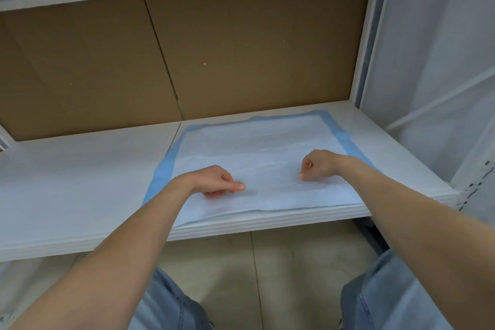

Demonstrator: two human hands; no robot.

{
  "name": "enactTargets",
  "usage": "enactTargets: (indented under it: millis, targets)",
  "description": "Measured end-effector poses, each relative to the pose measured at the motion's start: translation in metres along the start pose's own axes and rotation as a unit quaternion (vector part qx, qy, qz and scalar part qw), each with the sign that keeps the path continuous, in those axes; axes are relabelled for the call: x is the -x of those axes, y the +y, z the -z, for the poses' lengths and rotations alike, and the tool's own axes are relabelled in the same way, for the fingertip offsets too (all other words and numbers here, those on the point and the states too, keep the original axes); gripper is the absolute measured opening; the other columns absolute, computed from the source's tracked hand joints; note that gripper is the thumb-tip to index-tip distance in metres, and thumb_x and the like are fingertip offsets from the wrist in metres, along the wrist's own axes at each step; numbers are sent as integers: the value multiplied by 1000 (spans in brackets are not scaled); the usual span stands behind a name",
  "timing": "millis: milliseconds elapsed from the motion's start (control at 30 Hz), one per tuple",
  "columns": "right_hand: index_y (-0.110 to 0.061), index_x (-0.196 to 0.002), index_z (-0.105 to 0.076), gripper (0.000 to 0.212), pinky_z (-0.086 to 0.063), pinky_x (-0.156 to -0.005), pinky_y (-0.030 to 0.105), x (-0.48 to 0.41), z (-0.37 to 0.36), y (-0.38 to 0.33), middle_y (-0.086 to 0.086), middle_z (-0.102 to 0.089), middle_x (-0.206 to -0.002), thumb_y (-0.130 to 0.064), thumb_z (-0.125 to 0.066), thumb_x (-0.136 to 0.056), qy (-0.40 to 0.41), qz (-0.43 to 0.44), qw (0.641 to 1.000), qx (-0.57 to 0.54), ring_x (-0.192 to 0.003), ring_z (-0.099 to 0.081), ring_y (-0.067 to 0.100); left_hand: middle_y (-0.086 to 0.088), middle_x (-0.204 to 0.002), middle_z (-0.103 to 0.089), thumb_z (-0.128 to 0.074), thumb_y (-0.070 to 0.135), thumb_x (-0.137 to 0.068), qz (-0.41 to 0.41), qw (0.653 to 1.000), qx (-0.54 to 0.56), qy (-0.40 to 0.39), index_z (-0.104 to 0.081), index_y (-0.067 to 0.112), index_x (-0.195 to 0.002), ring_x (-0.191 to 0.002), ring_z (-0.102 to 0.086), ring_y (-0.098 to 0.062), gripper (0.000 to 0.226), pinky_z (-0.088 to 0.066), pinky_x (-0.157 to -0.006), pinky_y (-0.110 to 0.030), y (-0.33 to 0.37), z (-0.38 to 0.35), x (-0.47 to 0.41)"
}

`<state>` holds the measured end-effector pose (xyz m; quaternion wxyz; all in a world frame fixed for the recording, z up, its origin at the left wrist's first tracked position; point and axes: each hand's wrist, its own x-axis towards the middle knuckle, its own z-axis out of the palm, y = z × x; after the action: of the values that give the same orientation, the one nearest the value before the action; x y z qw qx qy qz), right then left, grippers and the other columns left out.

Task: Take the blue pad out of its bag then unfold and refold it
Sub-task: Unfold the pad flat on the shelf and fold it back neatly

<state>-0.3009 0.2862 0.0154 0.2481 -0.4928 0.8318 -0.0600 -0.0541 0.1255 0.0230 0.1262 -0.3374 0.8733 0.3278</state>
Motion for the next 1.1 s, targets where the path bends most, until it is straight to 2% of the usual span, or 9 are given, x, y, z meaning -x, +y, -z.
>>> enactTargets:
  millis: [67,133,267,333,467,567,667,833,1100]
  targets:
    - [-18,-104,-61,24,-45,-87,29,-4,-2,2,-3,-56,-108,-37,-61,-90,36,-14,999,14,-101,-54,18,8,-84,-55,-68,51,-79,-25,997,-37,56,-63,25,-88,-82,-53,-12,28,-42,-73,-23,3,-2,-8]
    - [-19,-103,-60,24,-47,-86,29,-7,-5,5,-1,-58,-111,-38,-63,-88,19,-30,999,15,-100,-56,19,10,-86,-56,-72,45,-77,-48,996,-62,36,-65,27,-94,-86,-54,-11,26,-41,-74,-23,9,-9,-16]
    - [-19,-95,-57,21,-38,-54,20,-2,-5,7,-6,-53,-80,-37,-65,-88,-31,-50,998,16,-64,-47,9,9,-79,-57,-77,32,-75,-75,996,-35,-16,-66,23,-91,-76,-54,-9,22,-41,-67,-19,21,-24,-29]
    - [-18,-93,-56,20,-35,-50,19,2,-2,9,-5,-51,-76,-36,-64,-89,-48,-65,996,24,-60,-43,9,7,-77,-57,-79,28,-75,-69,997,-7,-43,-65,22,-88,-72,-53,-9,20,-41,-64,-19,24,-25,-32]
    - [-18,-92,-58,18,-46,-64,25,-6,0,12,3,-59,-94,-33,-67,-86,-23,-71,997,-2,-78,-54,17,5,-76,-58,-71,39,-81,-42,998,23,-33,-65,21,-84,-70,-54,-10,19,-45,-63,-21,23,-21,-33]
    - [-22,-113,-58,29,-48,-90,33,-16,0,13,4,-54,-119,-36,-61,-87,116,-65,991,20,-106,-54,23,5,-101,-62,-57,45,-88,-8,982,-94,166,-63,28,-99,-96,-58,-16,21,-47,-79,-28,11,-9,-40]
    - [-23,-135,-46,47,-45,-97,38,-29,2,10,7,-44,-131,-34,-57,-90,161,-85,982,55,-120,-45,27,-5,-127,-50,-48,30,-95,76,938,-181,286,-52,26,-125,-120,-46,-23,31,-45,-87,-35,-7,5,-46]
    - [-19,-142,-36,50,-40,-98,40,-55,7,10,10,-36,-137,-24,-50,-95,181,-140,968,106,-127,-37,30,-14,-133,-39,-39,15,-96,210,914,-186,293,-36,23,-140,-126,-37,-30,45,-44,-90,-39,-35,22,-60]
    - [-15,-137,-42,50,-42,-95,48,-81,6,15,11,-35,-132,-12,-52,-87,145,-257,947,129,-125,-34,37,-12,-126,-45,-42,8,-93,221,922,-150,282,-41,21,-136,-116,-48,-31,46,-49,-88,-39,-44,28,-94]
